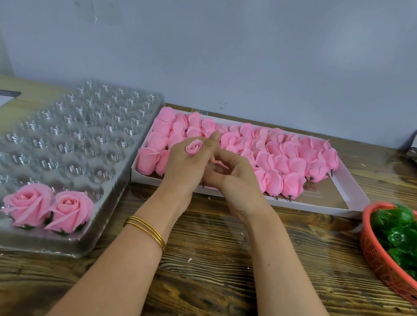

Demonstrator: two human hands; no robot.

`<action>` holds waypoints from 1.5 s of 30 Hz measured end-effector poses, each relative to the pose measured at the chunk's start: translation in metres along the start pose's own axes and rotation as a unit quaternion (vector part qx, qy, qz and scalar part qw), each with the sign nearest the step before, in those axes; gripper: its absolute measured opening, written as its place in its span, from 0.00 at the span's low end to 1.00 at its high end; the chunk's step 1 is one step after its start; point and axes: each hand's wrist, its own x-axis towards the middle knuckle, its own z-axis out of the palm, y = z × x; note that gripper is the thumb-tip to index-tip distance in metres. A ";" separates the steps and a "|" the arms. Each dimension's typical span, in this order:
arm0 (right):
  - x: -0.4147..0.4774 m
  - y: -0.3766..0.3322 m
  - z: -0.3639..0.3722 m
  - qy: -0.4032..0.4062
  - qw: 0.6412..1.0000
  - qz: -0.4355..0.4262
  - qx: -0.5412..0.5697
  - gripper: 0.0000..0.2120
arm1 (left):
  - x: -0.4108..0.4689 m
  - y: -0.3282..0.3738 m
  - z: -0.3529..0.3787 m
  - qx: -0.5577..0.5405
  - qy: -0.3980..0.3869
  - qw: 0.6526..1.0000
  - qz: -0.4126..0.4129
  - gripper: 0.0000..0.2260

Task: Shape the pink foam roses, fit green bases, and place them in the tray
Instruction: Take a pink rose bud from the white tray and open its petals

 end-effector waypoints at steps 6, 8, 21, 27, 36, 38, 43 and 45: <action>0.003 0.003 0.002 0.028 0.999 -0.033 -0.033 0.17 | 0.002 -0.004 0.002 -0.025 0.013 0.999 -0.023 0.19; 0.005 0.005 0.001 0.032 0.998 -0.031 -0.033 0.15 | 0.002 -0.004 0.003 -0.030 0.015 0.999 -0.026 0.18; 0.002 0.005 -0.003 -0.015 1.000 -0.012 0.000 0.21 | -0.001 0.001 -0.002 0.001 -0.027 1.000 0.001 0.12; 0.001 0.002 -0.001 -0.007 1.000 -0.016 -0.001 0.17 | -0.001 0.000 0.000 0.008 -0.014 1.000 0.001 0.18; 0.002 0.002 -0.001 0.032 0.999 -0.021 -0.022 0.15 | 0.001 -0.003 0.001 -0.014 -0.004 1.000 -0.024 0.14; 0.002 0.002 -0.001 0.027 0.999 -0.018 -0.012 0.16 | 0.001 -0.004 0.001 -0.013 -0.006 1.000 -0.020 0.12; 0.001 0.000 0.000 0.019 1.000 -0.016 0.001 0.20 | 0.003 -0.006 0.002 -0.019 -0.008 1.000 -0.019 0.11; 0.001 -0.001 0.000 0.023 1.000 -0.016 -0.004 0.21 | 0.004 -0.007 0.001 -0.019 -0.007 1.000 -0.017 0.12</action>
